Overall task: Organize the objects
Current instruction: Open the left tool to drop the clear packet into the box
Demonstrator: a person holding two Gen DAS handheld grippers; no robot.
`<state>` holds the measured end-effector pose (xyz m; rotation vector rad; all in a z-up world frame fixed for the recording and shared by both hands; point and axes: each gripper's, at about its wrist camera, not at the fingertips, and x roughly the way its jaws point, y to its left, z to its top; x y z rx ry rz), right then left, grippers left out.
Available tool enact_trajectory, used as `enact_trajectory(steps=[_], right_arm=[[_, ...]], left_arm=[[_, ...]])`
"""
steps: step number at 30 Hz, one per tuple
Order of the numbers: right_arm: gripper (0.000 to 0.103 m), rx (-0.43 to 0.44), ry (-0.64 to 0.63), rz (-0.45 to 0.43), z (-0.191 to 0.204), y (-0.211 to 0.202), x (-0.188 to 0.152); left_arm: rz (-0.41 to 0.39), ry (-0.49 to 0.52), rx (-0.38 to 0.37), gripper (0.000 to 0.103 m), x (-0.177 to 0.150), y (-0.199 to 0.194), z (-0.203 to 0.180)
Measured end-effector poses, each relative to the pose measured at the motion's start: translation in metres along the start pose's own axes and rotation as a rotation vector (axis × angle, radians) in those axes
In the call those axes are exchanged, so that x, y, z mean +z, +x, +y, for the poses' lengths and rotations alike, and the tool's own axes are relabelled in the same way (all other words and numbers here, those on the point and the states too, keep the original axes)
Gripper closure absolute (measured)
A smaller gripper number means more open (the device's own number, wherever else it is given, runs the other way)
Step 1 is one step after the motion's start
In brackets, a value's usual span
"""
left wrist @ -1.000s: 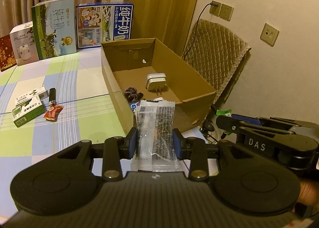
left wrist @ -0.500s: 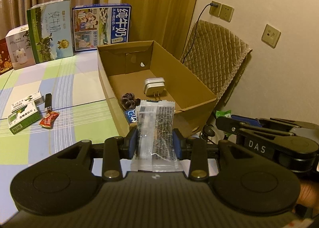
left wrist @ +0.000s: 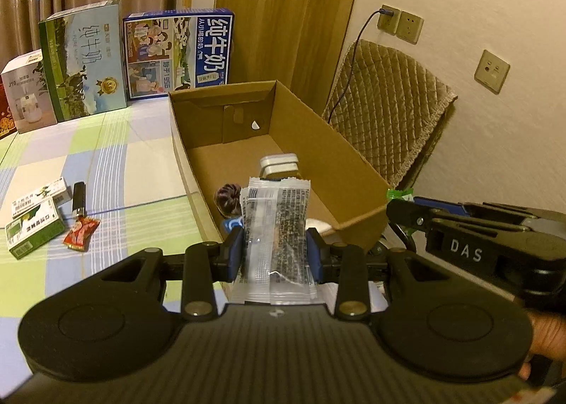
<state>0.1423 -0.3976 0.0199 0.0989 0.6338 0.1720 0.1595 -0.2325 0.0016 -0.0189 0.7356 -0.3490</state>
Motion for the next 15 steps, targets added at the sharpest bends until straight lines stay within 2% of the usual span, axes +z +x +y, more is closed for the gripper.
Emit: enact_trajectory(steps=[15], right_arm=[[0.085,0.002,0.042,0.001,-0.022,0.052,0.037]], left_arm=[[-0.001,0.007,0.004,0.070,0.034,0.060,0.011]])
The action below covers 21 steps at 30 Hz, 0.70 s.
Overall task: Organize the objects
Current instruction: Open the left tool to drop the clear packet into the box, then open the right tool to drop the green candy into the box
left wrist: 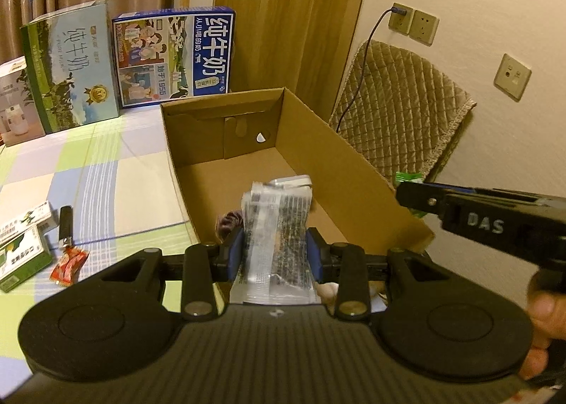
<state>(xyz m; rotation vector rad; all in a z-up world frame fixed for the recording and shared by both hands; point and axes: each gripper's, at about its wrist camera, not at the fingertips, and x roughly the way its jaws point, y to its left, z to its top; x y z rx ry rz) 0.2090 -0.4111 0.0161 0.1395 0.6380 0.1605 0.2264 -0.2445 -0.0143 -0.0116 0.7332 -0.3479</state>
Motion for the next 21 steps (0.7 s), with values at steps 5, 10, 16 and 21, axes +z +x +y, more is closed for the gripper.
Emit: enact_trajectory(steps=[5,10,16,21], right_arm=[[0.085,0.004,0.004,0.010,-0.003,0.005,0.000],[0.085,0.026,0.020,0.028,-0.001,0.013,-0.004],[0.081,0.083,0.083,0.007,0.001,0.020,0.002],[0.043,0.086,0.112,-0.035,0.000,0.012,0.006]], left_arm=[[-0.027,0.034,0.007,0.066,0.004,0.005,0.011],[-0.050,-0.003,0.040,0.061,-0.006,-0.016,0.033],[-0.038,-0.069,0.069,0.061,-0.024,-0.034,0.056],[-0.031,-0.104,0.079,0.053,-0.033,-0.044,0.068]])
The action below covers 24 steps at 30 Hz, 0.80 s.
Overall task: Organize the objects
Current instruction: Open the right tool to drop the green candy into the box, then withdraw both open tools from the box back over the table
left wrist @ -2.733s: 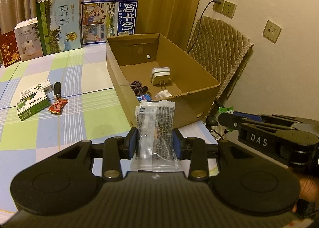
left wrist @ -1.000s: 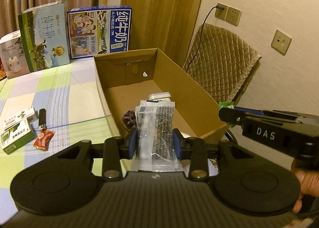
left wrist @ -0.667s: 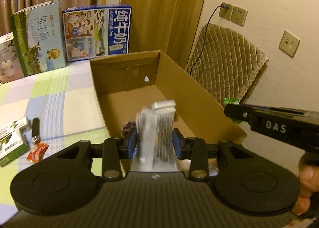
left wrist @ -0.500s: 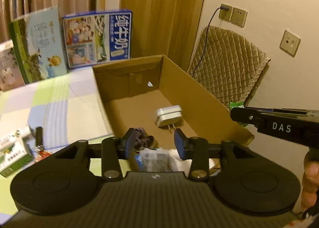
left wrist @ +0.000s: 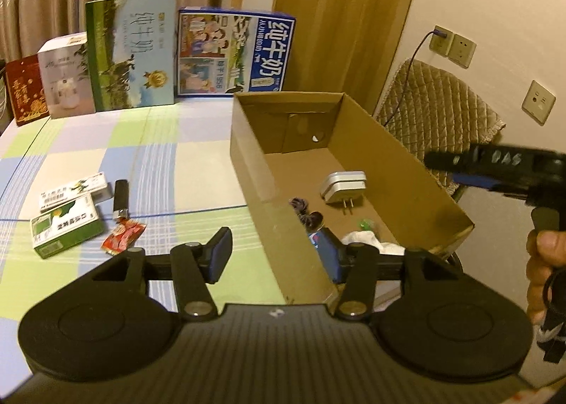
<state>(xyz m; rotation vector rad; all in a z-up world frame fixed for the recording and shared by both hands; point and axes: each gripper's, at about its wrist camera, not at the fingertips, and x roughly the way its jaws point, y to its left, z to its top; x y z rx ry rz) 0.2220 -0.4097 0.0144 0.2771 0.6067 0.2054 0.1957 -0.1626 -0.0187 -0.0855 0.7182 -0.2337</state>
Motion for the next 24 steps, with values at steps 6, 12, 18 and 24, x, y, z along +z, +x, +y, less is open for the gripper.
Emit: enact_trajectory(steps=[6,12,18,24], right_arm=[[0.039,-0.023,0.010,-0.012,0.002,-0.023,-0.009],[0.030,-0.028,-0.005,0.004,0.017,-0.053,-0.029],[0.006,-0.019,-0.016,0.031,0.044,-0.080,-0.049],[0.002,0.012,-0.059,0.044,0.077,-0.100,-0.067]], left_arm=[[-0.004,-0.030,-0.001,0.040,-0.008,-0.014,0.010],[-0.009,-0.043,0.008,0.027,-0.017,-0.036,0.017],[-0.025,-0.038,0.025,0.017,-0.026,-0.067,0.022],[-0.051,-0.030,0.050,0.006,-0.035,-0.098,0.031]])
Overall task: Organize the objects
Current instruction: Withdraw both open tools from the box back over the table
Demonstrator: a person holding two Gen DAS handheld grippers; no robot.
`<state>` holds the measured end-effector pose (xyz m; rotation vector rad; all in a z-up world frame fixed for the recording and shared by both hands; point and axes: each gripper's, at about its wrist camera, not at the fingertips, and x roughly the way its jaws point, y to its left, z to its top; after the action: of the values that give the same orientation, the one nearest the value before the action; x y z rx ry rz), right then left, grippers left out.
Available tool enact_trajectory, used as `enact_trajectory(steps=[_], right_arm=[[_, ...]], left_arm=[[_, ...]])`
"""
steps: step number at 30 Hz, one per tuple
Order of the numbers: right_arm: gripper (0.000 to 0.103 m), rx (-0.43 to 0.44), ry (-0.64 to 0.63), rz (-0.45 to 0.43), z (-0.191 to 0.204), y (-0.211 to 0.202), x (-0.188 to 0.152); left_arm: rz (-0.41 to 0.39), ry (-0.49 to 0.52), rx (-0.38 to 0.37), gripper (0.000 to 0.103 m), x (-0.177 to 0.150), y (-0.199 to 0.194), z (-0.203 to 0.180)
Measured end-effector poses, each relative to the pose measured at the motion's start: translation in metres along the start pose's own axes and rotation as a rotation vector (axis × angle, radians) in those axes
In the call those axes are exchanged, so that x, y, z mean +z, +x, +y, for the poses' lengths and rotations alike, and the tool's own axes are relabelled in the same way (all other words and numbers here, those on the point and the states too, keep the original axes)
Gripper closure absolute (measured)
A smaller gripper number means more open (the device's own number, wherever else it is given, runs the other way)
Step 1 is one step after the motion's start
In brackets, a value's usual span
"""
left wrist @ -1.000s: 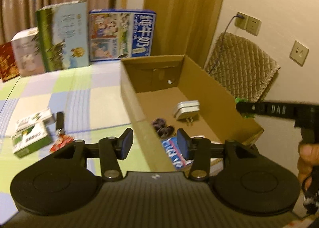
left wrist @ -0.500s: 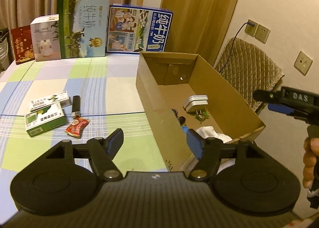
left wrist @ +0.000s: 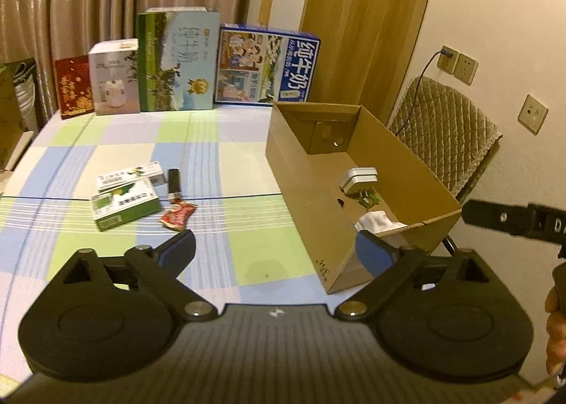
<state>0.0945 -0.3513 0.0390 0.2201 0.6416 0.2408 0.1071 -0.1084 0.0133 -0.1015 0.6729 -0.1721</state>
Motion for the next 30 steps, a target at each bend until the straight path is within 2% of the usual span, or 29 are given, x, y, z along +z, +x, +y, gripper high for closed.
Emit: enact_trajectory(steps=[5,17,30], right_arm=[[0.002,0.019,-0.030,0.013,0.022,-0.006,-0.008],[0.002,0.062,-0.105,0.030,0.065,-0.004,-0.017],[0.002,0.136,-0.181,0.090,0.119,0.031,-0.035]], left_arm=[[-0.022,-0.009,0.016,0.001,-0.004,-0.023,0.013],[-0.047,-0.044,0.058,0.001,-0.010,-0.055,0.053],[-0.037,-0.039,0.148,0.001,-0.014,-0.071,0.120]])
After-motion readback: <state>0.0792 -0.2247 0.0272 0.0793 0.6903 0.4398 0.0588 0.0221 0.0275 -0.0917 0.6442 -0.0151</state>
